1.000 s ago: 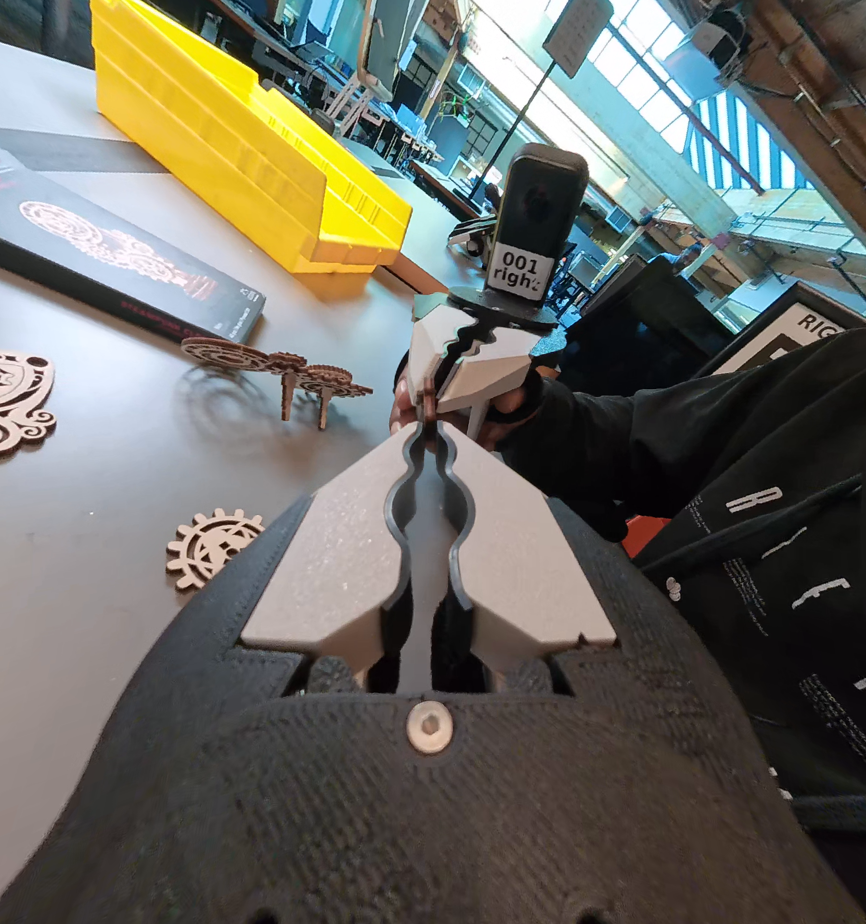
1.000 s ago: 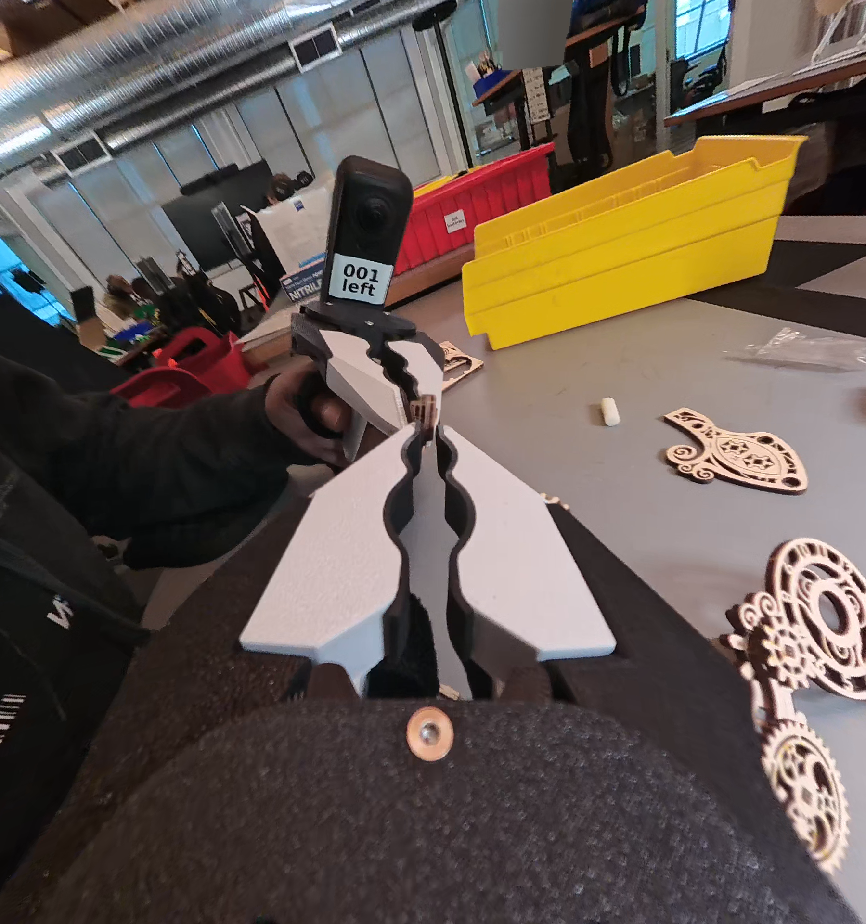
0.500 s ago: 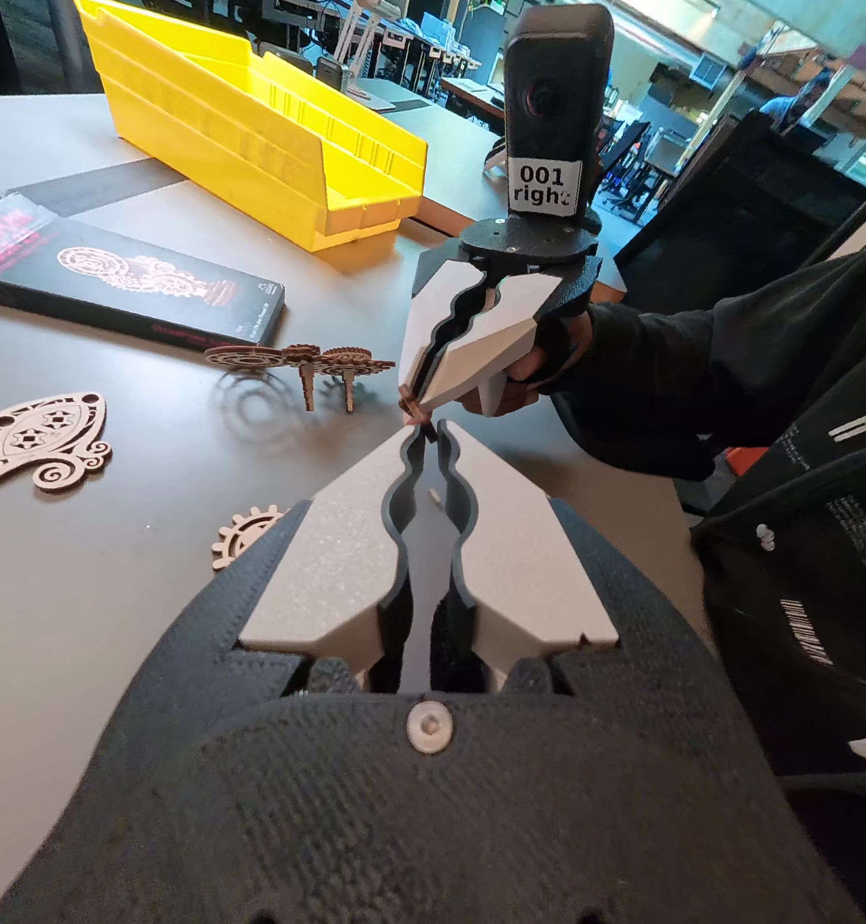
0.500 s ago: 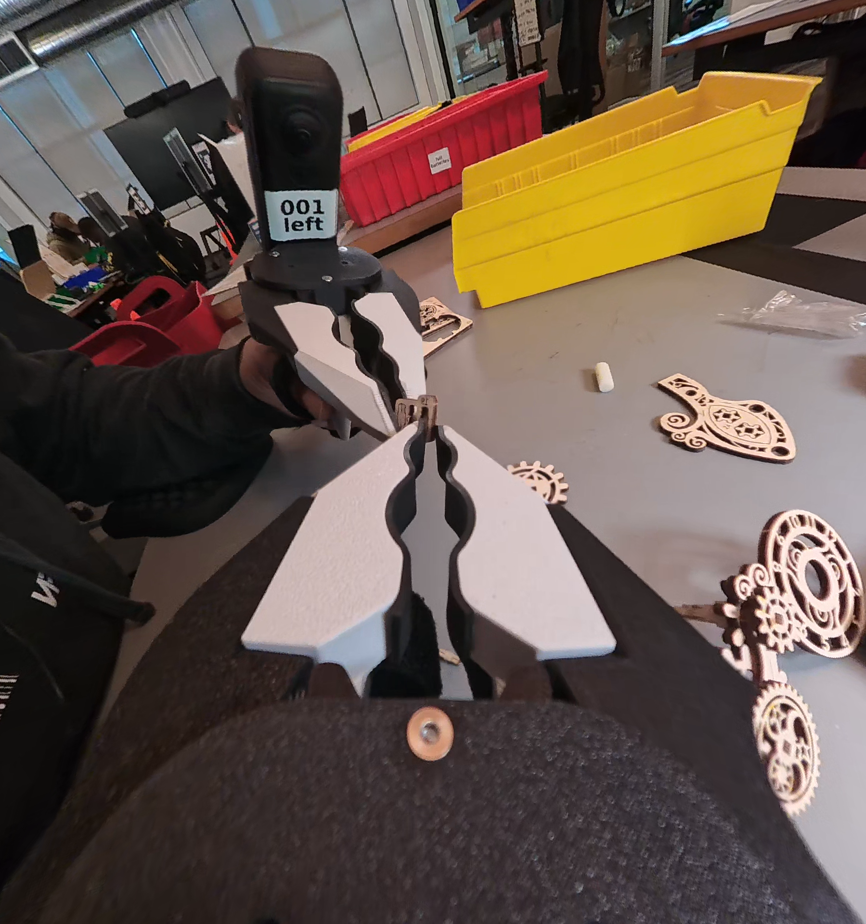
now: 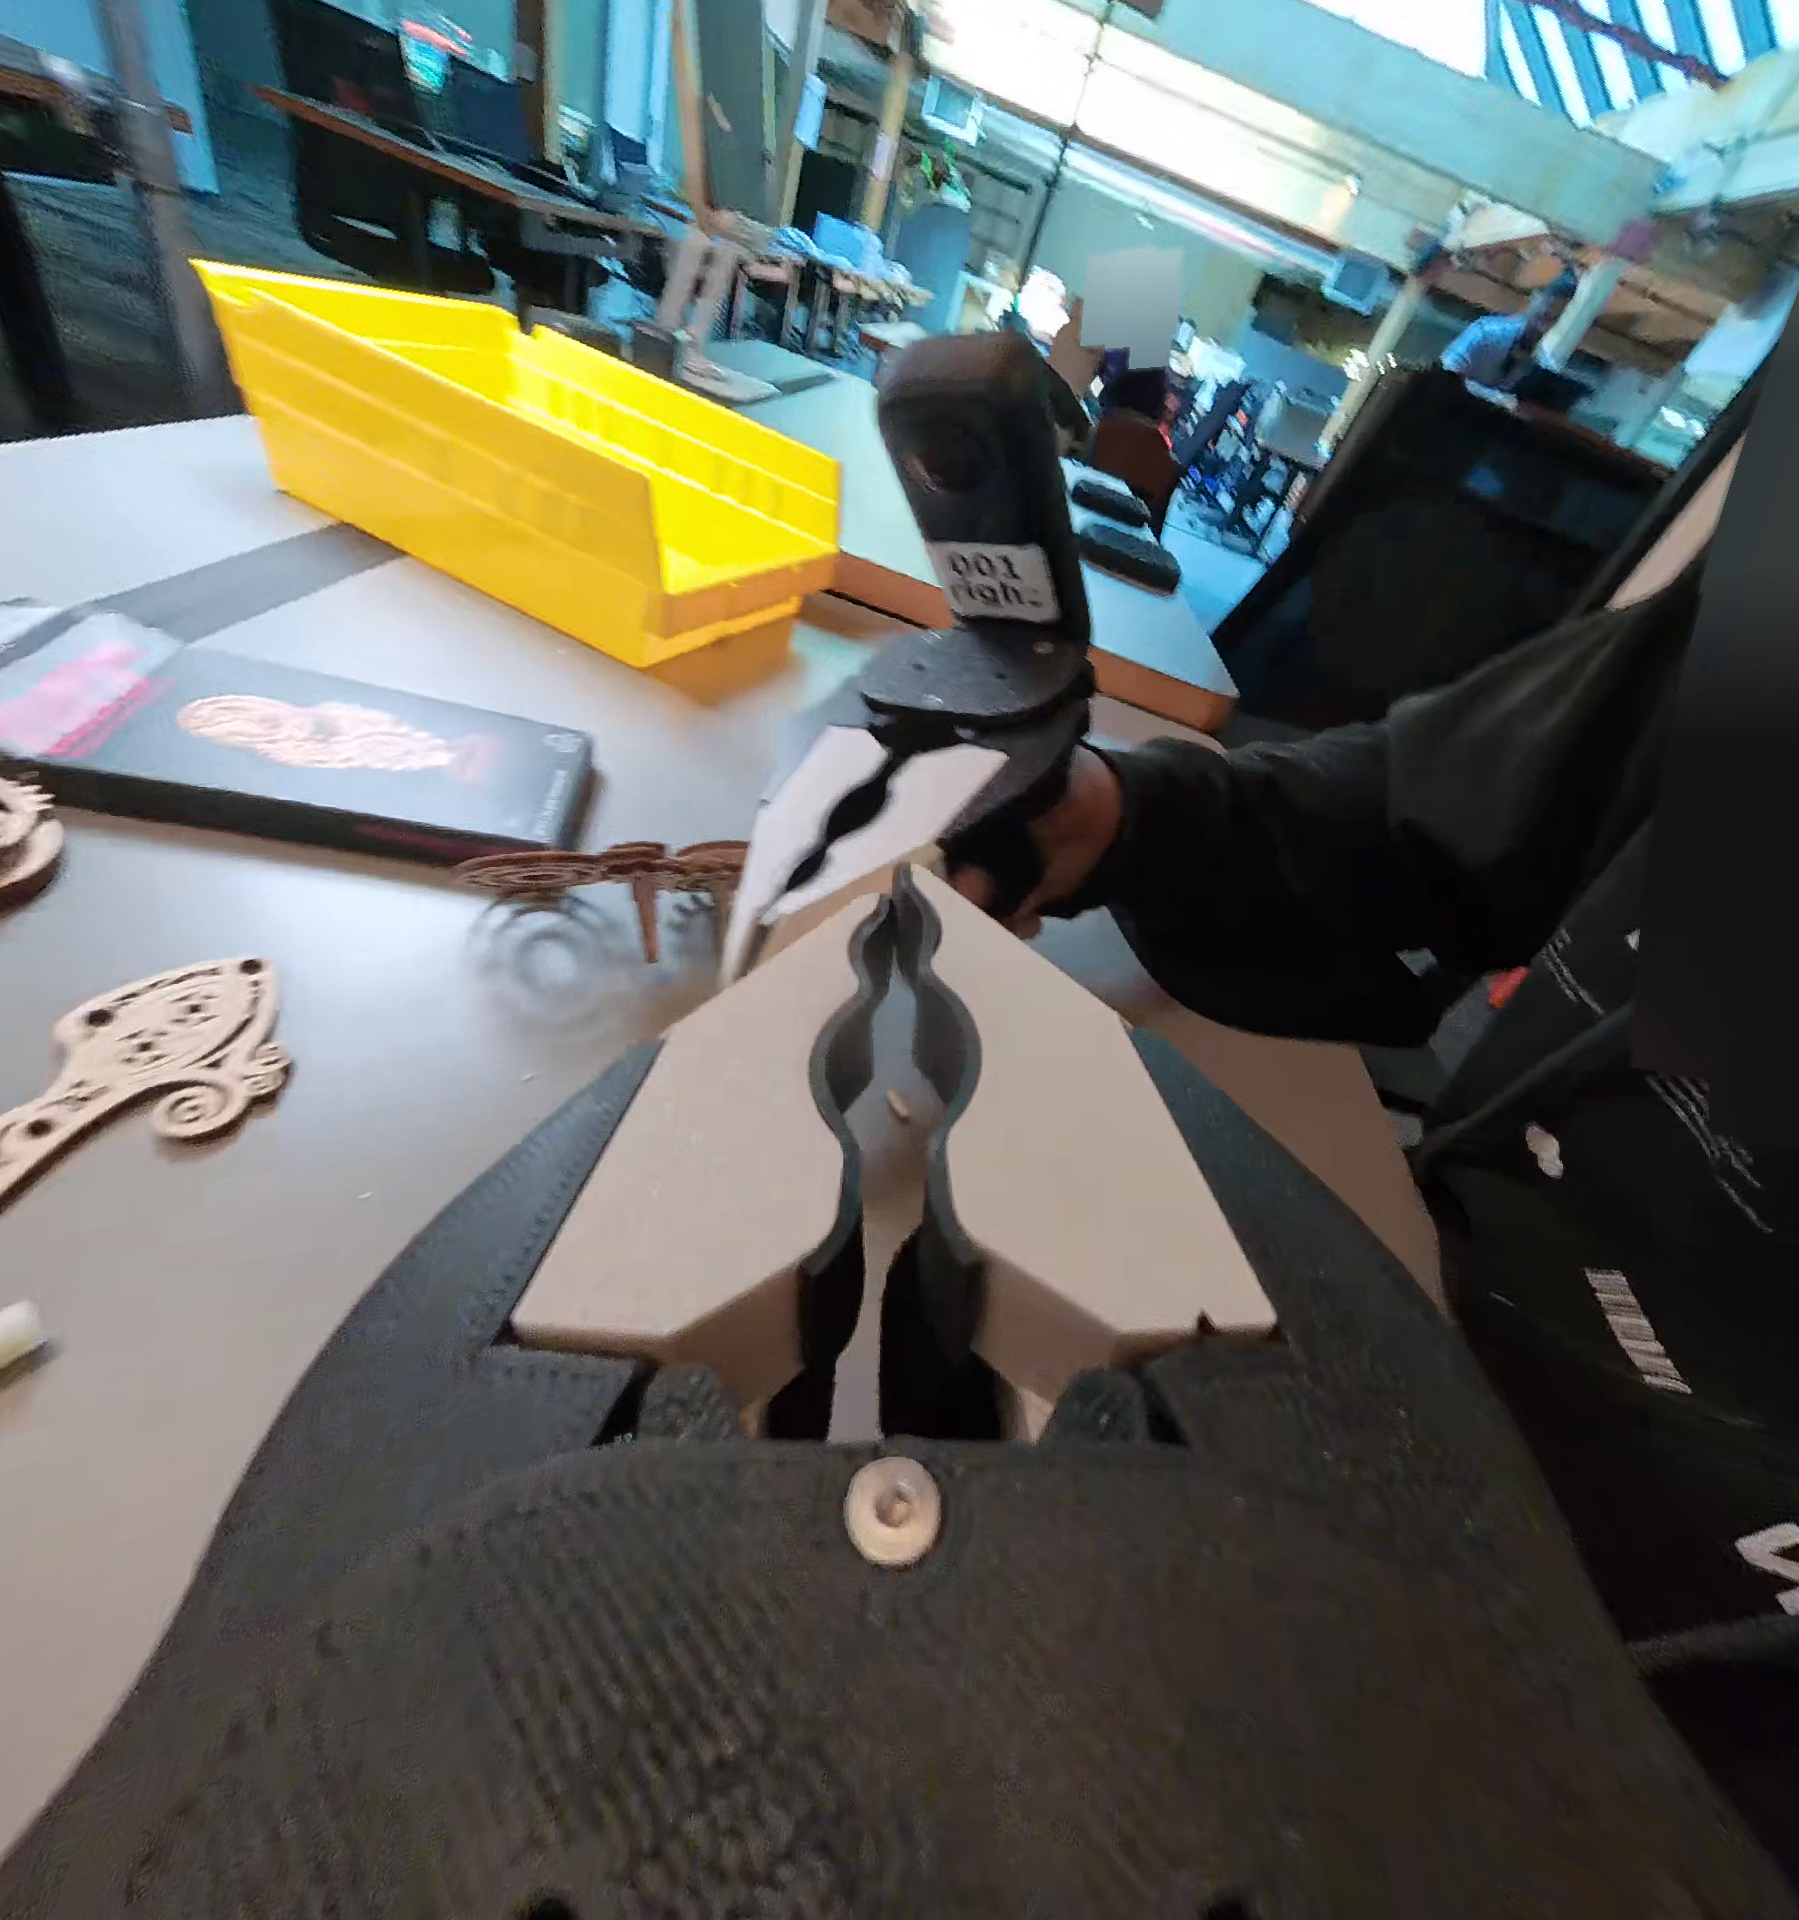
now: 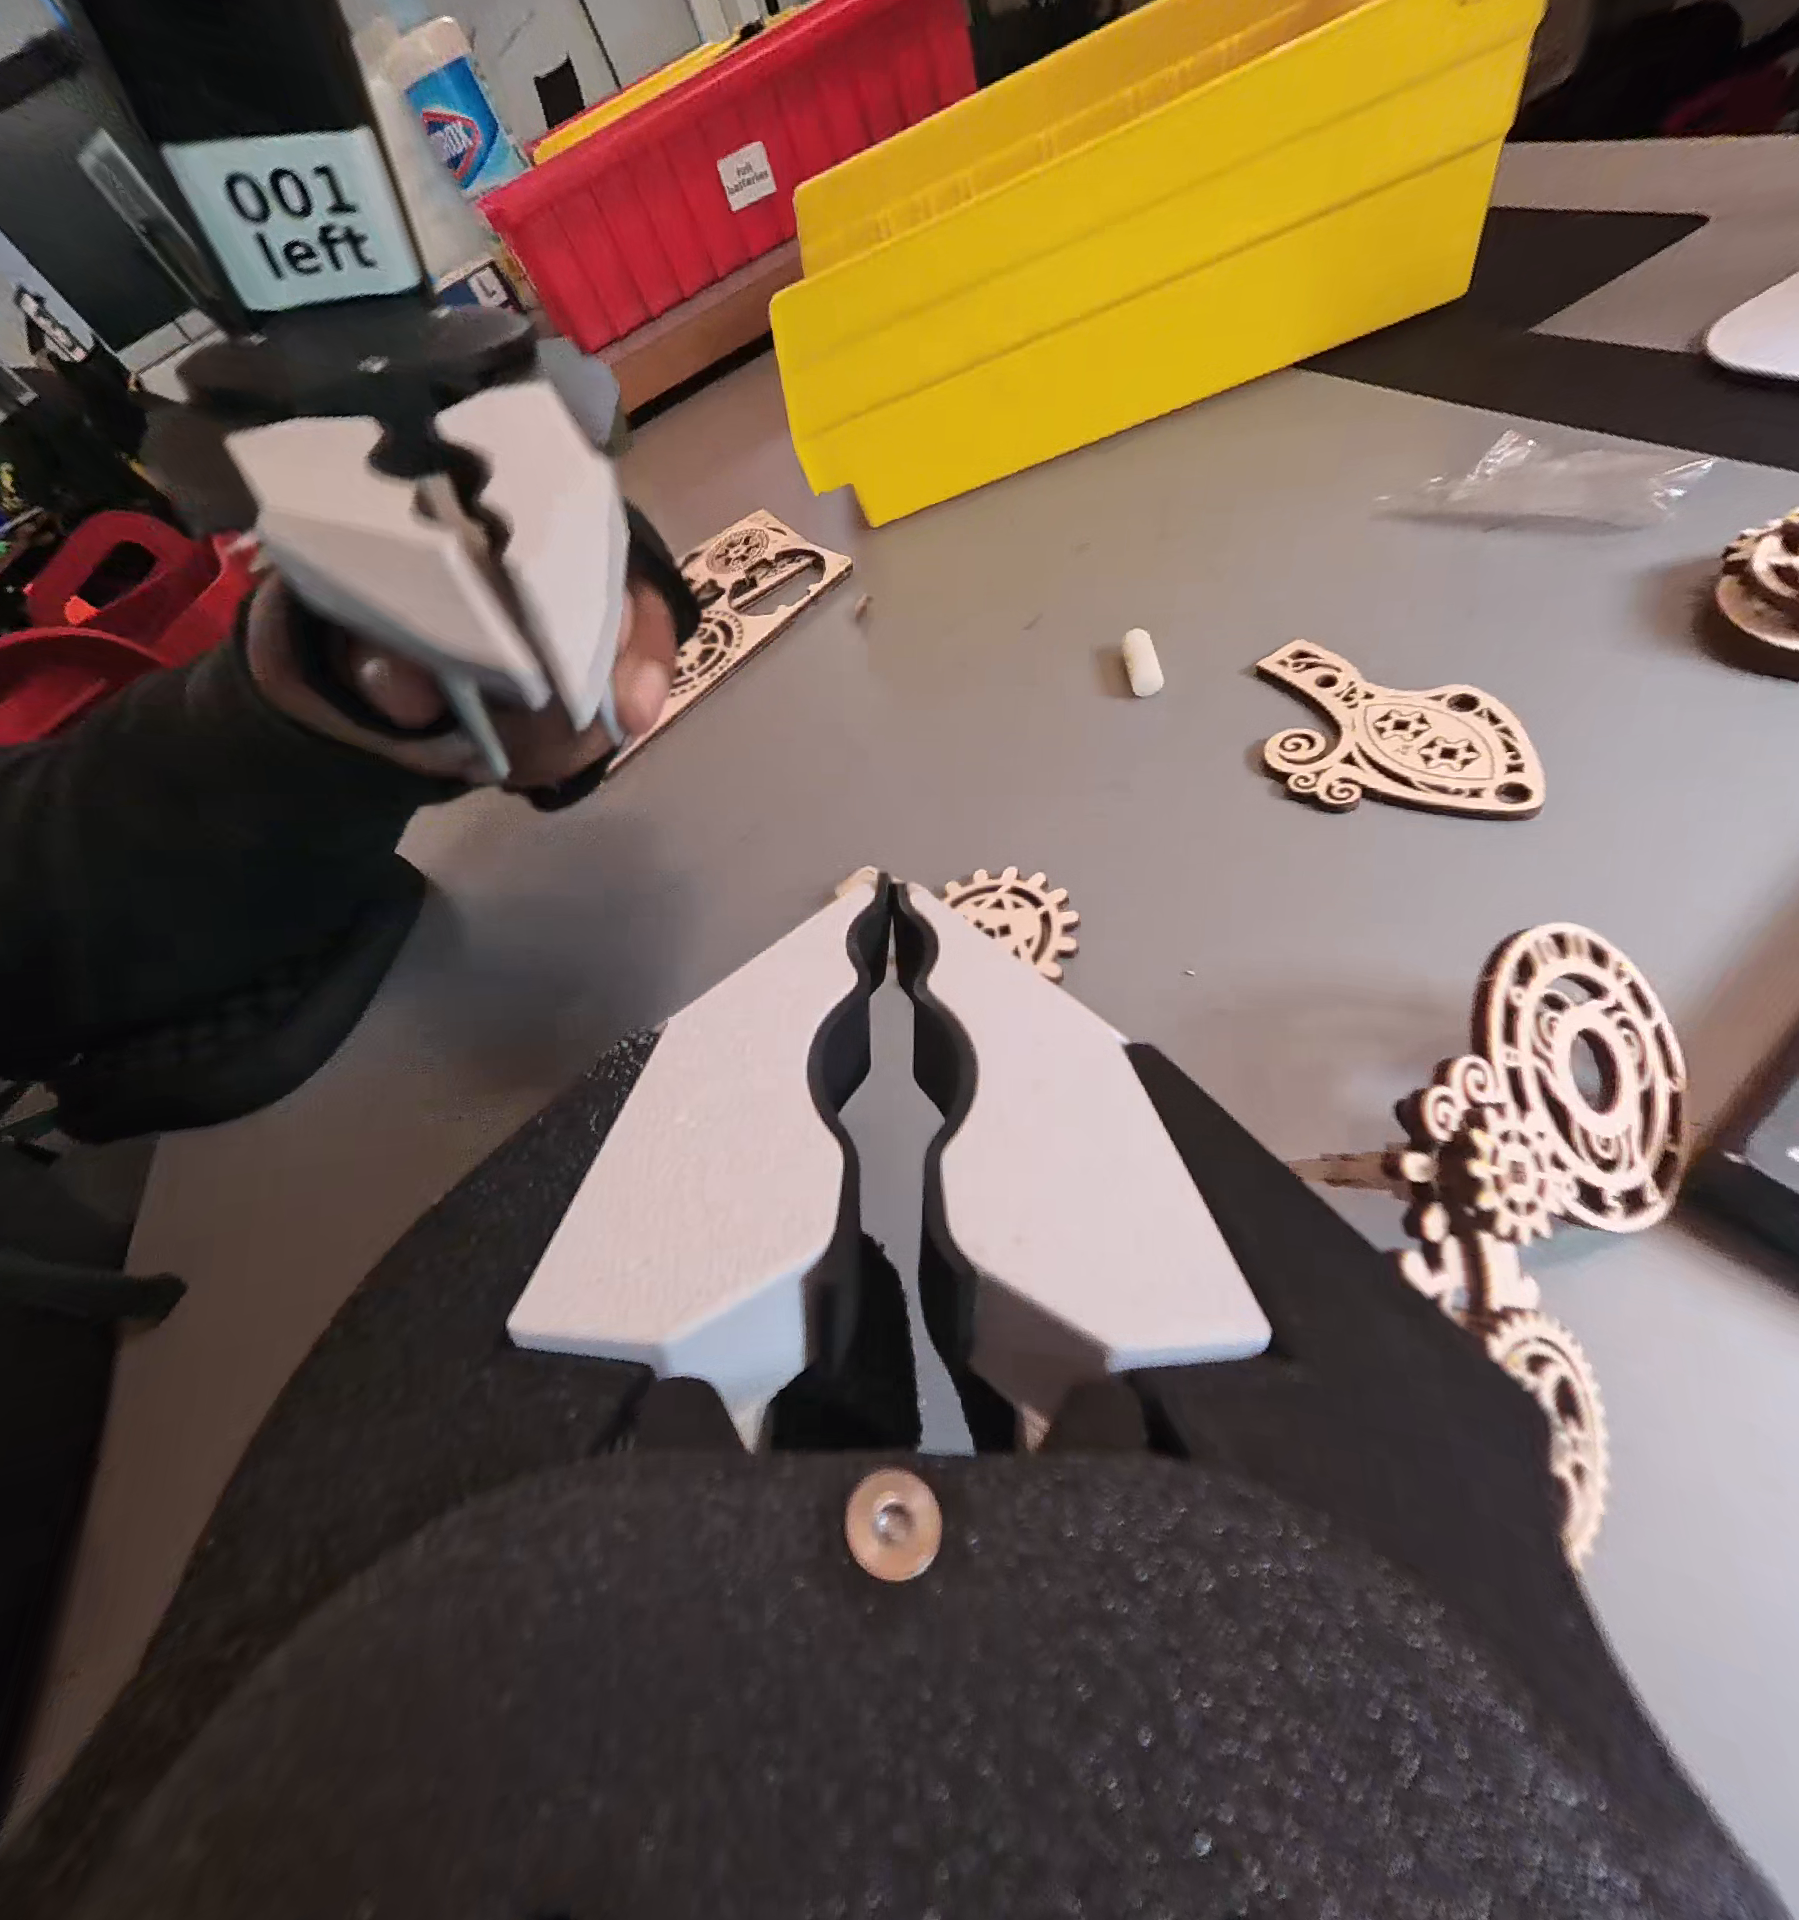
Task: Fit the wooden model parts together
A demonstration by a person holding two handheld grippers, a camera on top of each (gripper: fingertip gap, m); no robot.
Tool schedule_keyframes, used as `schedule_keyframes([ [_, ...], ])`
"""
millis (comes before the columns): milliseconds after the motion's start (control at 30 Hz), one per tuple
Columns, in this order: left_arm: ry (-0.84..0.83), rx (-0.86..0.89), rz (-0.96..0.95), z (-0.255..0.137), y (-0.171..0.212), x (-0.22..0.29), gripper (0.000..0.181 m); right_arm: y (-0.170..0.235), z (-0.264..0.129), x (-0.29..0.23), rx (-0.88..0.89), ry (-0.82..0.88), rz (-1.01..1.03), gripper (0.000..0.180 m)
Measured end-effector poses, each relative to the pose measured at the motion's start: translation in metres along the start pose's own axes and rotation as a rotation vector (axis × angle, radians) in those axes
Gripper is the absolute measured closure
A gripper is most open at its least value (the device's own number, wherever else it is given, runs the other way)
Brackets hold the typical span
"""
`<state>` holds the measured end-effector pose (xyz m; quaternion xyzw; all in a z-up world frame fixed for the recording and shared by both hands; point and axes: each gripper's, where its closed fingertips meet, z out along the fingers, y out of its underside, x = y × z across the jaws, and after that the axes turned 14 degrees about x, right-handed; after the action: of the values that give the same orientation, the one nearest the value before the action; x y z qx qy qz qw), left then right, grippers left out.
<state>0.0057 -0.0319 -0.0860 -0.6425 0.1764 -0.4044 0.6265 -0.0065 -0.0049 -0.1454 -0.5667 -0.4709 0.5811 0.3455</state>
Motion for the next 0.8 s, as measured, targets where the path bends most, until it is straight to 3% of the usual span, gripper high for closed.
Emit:
schedule_keyframes([
  [233, -0.145, 0.185, -0.074, -0.033, -0.031, -0.041, 0.181, 0.0, 0.003, -0.004, 0.008, -0.01, -0.014, 0.18],
  [333, -0.216, 0.166, -0.028, -0.044, -0.038, -0.053, 0.167, -0.003, 0.002, -0.002, 0.024, -0.005, -0.014, 0.179],
  [500, -0.314, -0.061, 0.032, -0.059, -0.013, -0.072, 0.146, -0.015, -0.003, 0.001, 0.076, 0.01, -0.024, 0.178],
  [600, -0.318, -0.324, 0.046, -0.062, 0.035, -0.075, 0.141, -0.019, -0.005, 0.002, 0.095, 0.014, -0.026, 0.179],
  [800, -0.245, -0.573, 0.047, -0.06, 0.088, -0.064, 0.142, -0.024, -0.01, 0.004, 0.119, 0.018, -0.035, 0.179],
])
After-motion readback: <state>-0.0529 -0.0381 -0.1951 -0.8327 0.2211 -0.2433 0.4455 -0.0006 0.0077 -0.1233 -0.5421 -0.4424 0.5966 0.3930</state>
